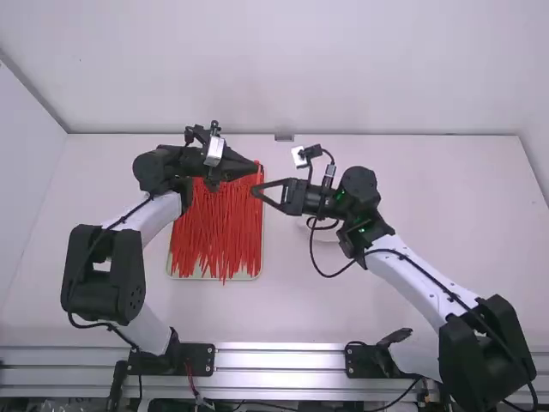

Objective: Fasten the cable tie

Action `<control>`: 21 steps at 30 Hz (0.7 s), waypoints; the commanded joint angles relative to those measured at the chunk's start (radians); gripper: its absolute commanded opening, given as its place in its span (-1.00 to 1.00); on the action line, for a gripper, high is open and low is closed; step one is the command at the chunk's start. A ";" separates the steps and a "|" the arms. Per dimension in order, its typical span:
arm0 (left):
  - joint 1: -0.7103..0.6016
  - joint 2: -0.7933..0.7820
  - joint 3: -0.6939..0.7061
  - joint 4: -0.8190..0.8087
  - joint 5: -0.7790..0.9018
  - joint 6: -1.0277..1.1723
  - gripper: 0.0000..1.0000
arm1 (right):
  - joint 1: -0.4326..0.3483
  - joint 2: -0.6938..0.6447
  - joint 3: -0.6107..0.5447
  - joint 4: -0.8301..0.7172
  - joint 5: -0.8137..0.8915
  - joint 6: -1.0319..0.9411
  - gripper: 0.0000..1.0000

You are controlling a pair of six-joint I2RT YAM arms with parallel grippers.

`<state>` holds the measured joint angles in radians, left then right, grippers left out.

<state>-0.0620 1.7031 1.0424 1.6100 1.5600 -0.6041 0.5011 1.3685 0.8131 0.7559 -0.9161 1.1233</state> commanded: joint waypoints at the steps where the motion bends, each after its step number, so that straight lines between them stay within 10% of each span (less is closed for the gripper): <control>1: -0.005 -0.035 0.000 0.008 0.005 0.010 -0.98 | -0.003 -0.014 -0.001 0.007 0.001 -0.002 -1.00; 21: -0.002 -0.035 0.000 0.006 0.003 0.032 -0.98 | 0.029 -0.014 -0.001 0.006 -0.004 -0.005 -1.00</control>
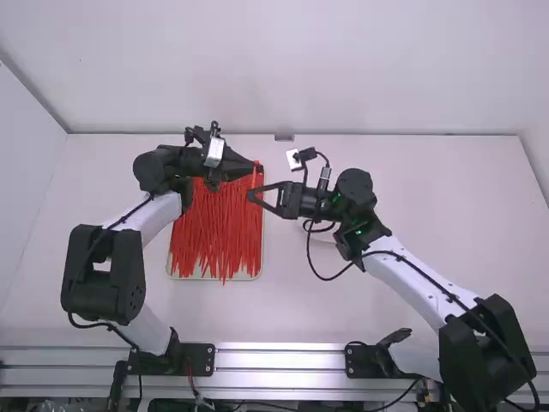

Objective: Fasten the cable tie

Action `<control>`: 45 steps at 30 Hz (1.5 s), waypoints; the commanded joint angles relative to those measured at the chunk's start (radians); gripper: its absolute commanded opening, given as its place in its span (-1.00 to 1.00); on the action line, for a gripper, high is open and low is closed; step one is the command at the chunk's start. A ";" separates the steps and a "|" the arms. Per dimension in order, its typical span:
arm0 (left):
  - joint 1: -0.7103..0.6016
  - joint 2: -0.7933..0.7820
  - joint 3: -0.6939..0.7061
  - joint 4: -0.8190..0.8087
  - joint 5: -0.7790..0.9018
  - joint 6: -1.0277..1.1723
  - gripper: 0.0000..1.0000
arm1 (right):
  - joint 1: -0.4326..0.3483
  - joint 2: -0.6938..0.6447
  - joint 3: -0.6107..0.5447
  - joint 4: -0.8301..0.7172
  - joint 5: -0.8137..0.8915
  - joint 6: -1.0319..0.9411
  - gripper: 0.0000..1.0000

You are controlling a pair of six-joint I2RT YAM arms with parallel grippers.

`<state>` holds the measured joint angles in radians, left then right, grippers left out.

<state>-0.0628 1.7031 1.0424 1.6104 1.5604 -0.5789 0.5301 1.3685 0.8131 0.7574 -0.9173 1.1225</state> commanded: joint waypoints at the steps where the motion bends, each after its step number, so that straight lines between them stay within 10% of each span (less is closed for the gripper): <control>1: -0.001 -0.035 0.000 0.004 0.003 0.007 -0.98 | 0.000 -0.014 -0.001 0.005 -0.003 -0.003 -1.00; 45: 0.004 -0.035 -0.004 0.006 -0.008 0.029 -0.98 | -0.003 -0.014 -0.001 0.017 -0.002 -0.005 -1.00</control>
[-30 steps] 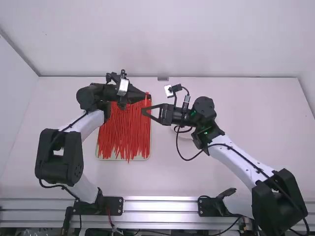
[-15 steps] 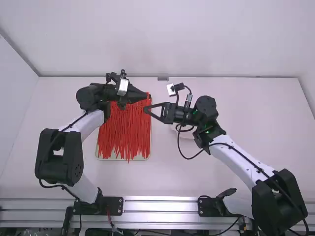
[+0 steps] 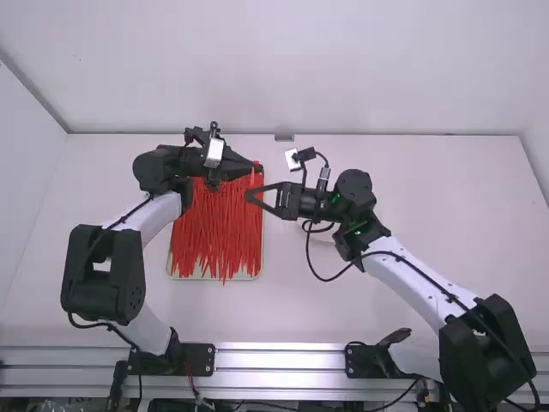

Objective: Fasten the cable tie

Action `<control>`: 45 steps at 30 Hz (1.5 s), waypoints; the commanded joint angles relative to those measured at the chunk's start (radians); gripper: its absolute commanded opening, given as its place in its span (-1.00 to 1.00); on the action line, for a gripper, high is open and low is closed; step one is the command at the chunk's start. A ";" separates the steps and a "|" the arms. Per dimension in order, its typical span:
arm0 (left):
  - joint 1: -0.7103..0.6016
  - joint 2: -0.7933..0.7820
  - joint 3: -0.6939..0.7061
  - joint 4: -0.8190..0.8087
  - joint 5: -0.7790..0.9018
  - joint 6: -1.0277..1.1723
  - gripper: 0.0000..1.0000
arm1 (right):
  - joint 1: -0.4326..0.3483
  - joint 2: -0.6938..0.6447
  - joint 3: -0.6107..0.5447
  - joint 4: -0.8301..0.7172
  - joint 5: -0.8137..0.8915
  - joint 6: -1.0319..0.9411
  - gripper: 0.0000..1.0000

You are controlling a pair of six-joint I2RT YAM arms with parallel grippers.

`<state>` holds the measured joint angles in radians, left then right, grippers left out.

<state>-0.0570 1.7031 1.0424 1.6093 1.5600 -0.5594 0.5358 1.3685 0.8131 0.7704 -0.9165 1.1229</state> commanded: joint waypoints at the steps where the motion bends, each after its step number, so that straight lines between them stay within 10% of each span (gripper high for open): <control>1: -0.002 -0.035 -0.004 0.008 -0.008 0.007 -0.98 | -0.014 -0.014 -0.001 -0.002 -0.003 -0.005 -1.00; 45: -0.016 -0.035 -0.004 0.008 0.005 0.033 -0.98 | -0.032 -0.014 -0.001 0.037 0.028 0.003 -1.00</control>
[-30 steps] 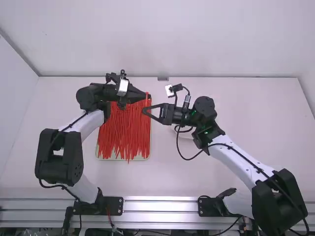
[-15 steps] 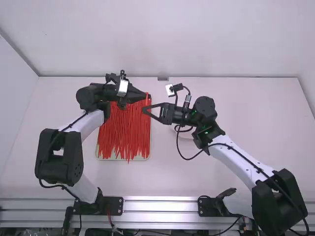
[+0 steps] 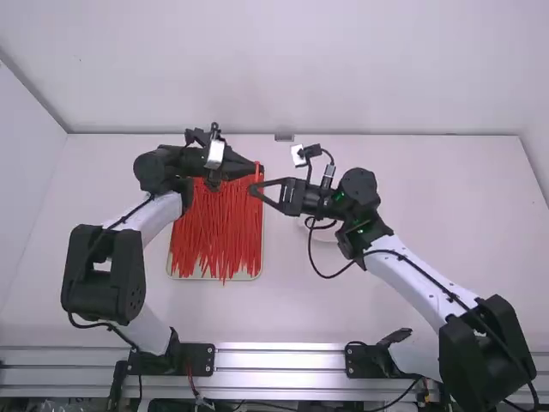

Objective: Fasten the cable tie

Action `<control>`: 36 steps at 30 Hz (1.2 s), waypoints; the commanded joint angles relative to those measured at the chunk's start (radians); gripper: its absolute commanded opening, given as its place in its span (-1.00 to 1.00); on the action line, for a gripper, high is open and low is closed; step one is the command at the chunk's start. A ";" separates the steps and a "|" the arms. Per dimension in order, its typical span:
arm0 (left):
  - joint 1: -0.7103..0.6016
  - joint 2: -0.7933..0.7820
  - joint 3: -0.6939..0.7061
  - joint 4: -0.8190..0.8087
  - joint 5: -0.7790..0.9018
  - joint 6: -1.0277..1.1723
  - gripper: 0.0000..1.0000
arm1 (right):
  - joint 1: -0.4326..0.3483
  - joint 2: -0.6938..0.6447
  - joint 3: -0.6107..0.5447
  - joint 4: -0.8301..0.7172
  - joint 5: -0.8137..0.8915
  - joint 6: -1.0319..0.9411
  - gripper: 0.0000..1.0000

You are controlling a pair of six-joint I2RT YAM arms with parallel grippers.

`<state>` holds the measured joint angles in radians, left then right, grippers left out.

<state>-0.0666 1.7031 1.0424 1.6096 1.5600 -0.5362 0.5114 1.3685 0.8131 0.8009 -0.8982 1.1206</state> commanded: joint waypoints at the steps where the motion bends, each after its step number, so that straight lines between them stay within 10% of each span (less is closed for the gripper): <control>1: -0.006 -0.035 -0.004 0.008 0.005 0.009 -0.98 | -0.008 -0.014 -0.001 0.013 0.010 0.008 -1.00; 36: -0.064 -0.035 -0.004 0.007 0.006 0.010 -0.98 | -0.043 -0.014 -0.001 0.029 0.053 -0.003 -1.00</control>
<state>-0.1097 1.7031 1.0424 1.6062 1.5478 -0.5335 0.4767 1.3685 0.8131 0.8276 -0.8825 1.1194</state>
